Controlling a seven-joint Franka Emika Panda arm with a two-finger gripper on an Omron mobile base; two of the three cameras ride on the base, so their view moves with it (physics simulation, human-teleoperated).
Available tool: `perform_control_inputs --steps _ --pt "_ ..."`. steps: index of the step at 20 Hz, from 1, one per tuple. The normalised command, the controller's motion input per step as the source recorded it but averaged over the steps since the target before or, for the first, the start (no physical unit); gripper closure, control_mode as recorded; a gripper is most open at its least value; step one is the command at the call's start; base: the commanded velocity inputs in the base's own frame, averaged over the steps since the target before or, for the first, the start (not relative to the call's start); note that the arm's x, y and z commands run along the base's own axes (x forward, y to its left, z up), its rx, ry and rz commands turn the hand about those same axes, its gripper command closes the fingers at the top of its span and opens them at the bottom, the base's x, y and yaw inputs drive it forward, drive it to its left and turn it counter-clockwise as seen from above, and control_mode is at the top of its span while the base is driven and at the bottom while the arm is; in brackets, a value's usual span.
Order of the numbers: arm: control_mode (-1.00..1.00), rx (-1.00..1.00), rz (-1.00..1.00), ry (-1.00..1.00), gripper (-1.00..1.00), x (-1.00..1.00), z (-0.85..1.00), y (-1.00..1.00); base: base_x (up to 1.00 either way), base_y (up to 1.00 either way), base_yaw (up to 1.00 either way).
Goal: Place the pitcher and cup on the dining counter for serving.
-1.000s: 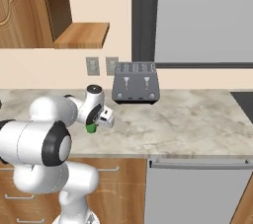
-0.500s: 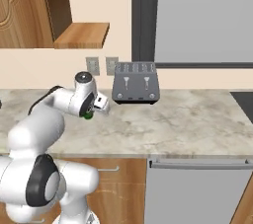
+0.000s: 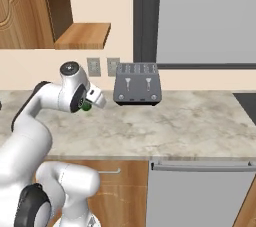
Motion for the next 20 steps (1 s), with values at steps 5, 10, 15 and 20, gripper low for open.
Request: perform_control_inputs --steps 5,10,15,20 --pt "1.0 0.0 -0.05 -0.12 1.0 -0.31 0.01 0.0 -0.53 0.0 -0.16" --pt "1.0 0.0 0.0 0.0 1.0 0.0 0.0 0.0 -0.53 0.05 -0.6" --pt "1.0 0.0 0.0 0.0 1.0 0.0 0.0 0.0 -0.37 0.2 -0.71" --pt "1.0 0.0 0.0 0.0 1.0 0.0 0.0 0.0 -0.23 0.1 -0.8"
